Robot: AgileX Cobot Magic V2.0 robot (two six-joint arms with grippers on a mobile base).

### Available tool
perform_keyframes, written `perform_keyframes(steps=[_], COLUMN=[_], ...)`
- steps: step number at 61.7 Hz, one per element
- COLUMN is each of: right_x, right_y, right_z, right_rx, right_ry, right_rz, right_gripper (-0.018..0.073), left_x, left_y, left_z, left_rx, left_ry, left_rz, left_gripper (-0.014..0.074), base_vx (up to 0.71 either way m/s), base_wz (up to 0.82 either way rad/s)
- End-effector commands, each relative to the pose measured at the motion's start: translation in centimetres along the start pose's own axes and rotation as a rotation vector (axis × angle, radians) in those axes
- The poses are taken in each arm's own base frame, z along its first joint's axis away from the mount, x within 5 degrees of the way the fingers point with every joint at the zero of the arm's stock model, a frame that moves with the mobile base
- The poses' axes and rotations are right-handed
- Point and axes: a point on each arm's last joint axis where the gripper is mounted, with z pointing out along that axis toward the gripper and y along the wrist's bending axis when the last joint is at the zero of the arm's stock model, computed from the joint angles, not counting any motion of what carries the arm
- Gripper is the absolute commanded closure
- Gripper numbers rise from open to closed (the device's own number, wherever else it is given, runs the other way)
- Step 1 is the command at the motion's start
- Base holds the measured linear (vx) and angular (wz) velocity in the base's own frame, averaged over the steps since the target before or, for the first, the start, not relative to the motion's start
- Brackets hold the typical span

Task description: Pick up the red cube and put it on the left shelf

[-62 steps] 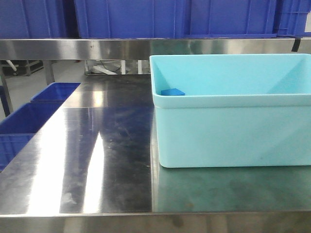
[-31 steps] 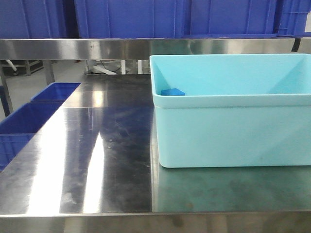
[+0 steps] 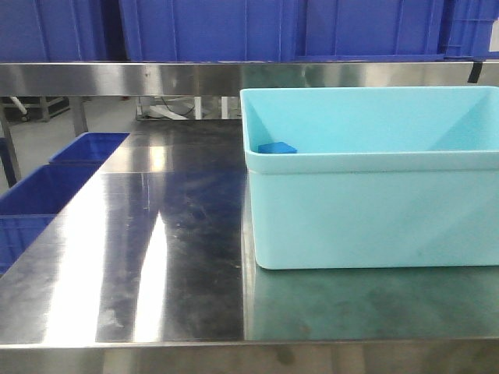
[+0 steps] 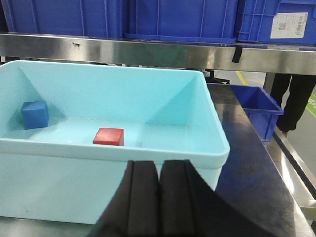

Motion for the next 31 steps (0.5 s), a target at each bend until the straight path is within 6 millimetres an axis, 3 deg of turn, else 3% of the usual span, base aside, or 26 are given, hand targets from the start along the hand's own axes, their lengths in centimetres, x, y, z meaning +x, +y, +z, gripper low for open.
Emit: perform_keyframes(steps=[1, 31], right_x=[-1.7, -3.1], right_y=[0.0, 0.1], right_z=[-0.3, -0.6], right_rx=[0.003, -0.003], right_ry=[-0.125, -0.277], right_rz=[-0.014, -0.013], right_gripper=[0.0507, 0.0507], left_x=[-0.2, -0.2], left_y=[0.0, 0.0], left_z=[-0.1, -0.1], left_rx=[-0.006, -0.006], left_ry=[-0.082, -0.082], left_rz=[-0.005, -0.005], left_gripper=[0.0491, 0.0491], base_vx=[0.0, 0.0], base_wz=[0.0, 0.0])
